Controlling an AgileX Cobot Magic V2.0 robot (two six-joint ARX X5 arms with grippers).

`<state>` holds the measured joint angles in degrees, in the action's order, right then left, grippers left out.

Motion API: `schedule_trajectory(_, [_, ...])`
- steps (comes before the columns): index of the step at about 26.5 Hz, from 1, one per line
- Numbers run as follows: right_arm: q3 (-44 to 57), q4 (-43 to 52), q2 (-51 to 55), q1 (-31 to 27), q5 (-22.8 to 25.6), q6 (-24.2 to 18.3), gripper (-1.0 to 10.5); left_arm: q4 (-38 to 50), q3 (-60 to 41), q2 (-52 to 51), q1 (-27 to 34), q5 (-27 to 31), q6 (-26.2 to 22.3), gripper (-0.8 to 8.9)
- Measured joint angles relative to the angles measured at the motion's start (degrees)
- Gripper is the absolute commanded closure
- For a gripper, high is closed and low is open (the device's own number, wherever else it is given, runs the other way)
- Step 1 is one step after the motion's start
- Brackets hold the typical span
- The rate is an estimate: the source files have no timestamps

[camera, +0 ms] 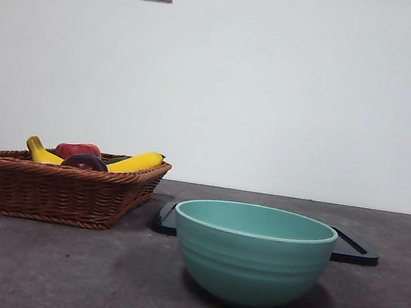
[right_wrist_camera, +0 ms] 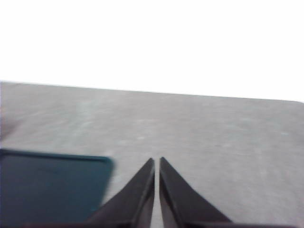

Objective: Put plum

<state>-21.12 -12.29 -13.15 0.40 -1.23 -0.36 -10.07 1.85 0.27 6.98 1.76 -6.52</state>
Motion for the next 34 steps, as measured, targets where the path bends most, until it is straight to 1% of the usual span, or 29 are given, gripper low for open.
schedule_trajectory(2, [5.75, 4.37, 3.48, -0.9, 0.0, -0.22, 9.4, 0.0, 0.0, 0.0, 0.0, 0.0, 0.0, 8.06])
schedule_trajectory(4, [9.35, 6.08, 5.62, -1.14, 0.0, -0.31, 9.4, 0.0, 0.0, 0.0, 0.0, 0.0, 0.0, 8.06])
schedule_trajectory(7, [13.6, 6.51, 8.09, -1.22, 0.0, -0.33, 9.4, 0.0, 0.0, 0.0, 0.0, 0.0, 0.0, 8.06])
schedule_trajectory(11, [16.83, 6.73, 10.21, -1.22, 0.0, -0.33, 9.4, 0.0, 0.0, 0.0, 0.0, 0.0, 0.0, 8.06])
schedule_trajectory(17, [20.11, 6.82, 12.76, -1.22, 0.0, -0.31, 9.4, 0.0, 0.0, 0.0, 0.0, 0.0, 0.0, 8.06])
schedule_trajectory(27, [20.2, 2.51, 12.83, -1.22, 0.0, -0.33, 9.4, 0.0, 0.0, 0.0, 0.0, 0.0, 0.0, 8.06])
schedule_trajectory(34, [20.2, 2.49, 12.85, -1.22, 0.0, -0.31, 9.4, 0.0, 0.0, 0.0, 0.0, 0.0, 0.0, 8.06])
